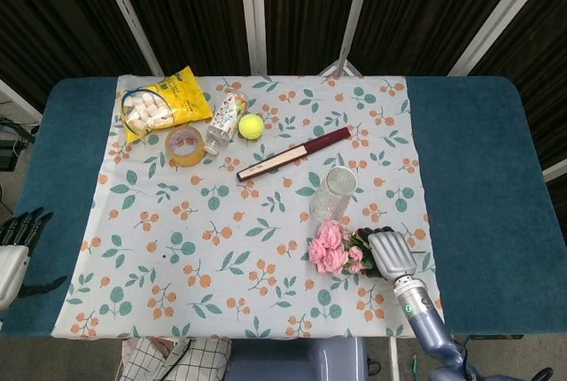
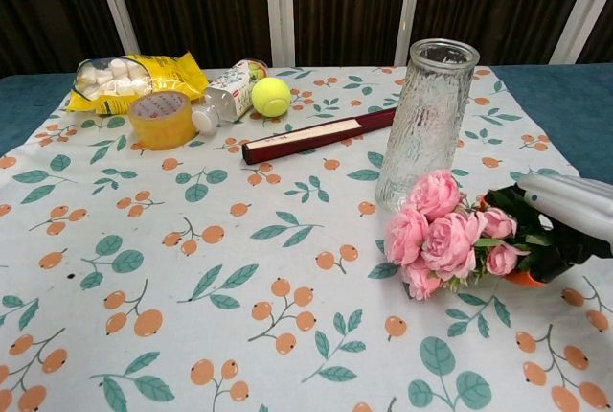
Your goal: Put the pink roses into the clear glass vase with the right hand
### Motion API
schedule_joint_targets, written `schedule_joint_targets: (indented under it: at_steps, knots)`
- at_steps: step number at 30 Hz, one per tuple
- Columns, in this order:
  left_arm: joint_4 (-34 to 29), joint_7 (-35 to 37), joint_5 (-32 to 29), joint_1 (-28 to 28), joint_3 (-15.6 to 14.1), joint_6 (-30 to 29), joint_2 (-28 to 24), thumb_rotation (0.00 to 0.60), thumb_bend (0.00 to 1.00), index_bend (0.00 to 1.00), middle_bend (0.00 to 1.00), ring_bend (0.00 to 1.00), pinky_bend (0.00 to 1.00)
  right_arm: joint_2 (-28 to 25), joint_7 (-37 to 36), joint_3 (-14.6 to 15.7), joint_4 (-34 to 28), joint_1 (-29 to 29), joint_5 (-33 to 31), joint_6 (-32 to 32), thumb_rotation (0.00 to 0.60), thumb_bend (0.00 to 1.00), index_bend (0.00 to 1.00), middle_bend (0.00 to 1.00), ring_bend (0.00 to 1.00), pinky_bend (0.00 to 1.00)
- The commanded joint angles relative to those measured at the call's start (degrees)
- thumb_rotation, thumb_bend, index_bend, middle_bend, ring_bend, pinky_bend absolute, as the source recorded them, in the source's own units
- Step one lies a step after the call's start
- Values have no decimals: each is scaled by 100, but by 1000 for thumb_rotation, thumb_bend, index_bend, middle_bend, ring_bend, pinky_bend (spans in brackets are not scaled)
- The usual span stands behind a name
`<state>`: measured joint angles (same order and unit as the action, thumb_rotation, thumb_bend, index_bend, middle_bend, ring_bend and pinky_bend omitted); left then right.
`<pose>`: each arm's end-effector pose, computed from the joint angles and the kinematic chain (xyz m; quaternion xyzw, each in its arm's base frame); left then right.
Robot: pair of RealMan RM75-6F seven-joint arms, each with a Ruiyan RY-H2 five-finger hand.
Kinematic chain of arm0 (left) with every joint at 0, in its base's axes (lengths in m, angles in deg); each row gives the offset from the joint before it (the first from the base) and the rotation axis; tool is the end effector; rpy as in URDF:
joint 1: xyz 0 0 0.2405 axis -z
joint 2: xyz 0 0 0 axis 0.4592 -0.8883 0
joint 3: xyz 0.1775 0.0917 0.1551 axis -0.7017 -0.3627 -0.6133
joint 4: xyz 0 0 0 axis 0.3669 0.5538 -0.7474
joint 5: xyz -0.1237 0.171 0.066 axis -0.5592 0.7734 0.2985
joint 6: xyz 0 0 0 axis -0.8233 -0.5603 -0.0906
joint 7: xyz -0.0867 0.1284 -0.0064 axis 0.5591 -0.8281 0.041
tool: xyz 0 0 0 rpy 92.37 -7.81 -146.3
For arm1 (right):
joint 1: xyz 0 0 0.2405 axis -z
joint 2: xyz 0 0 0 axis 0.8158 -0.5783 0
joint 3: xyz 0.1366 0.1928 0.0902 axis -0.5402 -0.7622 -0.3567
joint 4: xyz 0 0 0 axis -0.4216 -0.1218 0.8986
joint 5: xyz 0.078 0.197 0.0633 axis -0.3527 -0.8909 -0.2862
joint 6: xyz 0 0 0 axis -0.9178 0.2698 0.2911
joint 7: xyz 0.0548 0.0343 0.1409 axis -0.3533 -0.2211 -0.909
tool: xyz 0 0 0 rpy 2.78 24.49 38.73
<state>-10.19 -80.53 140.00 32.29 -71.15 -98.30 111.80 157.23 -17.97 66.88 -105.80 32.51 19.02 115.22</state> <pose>-0.3244 0.1793 0.1461 -0.6229 -0.4225 -0.3090 0.5813 -0.2110 -0.2636 -0.0296 0.6893 -0.4641 0.3470 0.4349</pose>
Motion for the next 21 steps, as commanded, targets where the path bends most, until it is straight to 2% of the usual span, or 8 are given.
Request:
schedule_joint_targets:
  at_steps: [1, 6, 13, 18, 21]
  knots:
    - [-3, 24, -10, 4, -5, 16, -9, 600, 0, 0, 0, 0, 0, 56, -219, 6, 35, 16, 278, 216, 600, 494, 650, 600, 603, 468]
    - [-12, 71, -17, -6, -15, 12, -29, 600, 0, 0, 0, 0, 0, -207, -580, -39, -330, 100, 553, 508, 600, 495, 650, 600, 603, 468]
    - [-18, 72, -12, -25, -21, -28, -32, 600, 0, 0, 0, 0, 0, -902, -1095, -293, -1054, 276, 622, 898, 600, 495, 650, 600, 603, 468]
    - [-4, -46, 21, -44, -37, -83, -6, 600, 0, 0, 0, 0, 0, -1568, -1489, -808, -1374, 410, 330, 1246, 600, 496, 650, 600, 603, 468]
    - [1, -146, 48, -55, -43, -129, 29, 600, 0, 0, 0, 0, 0, -1904, -1949, -1291, -1606, 454, -97, 1383, 600, 495, 650, 600, 603, 468]
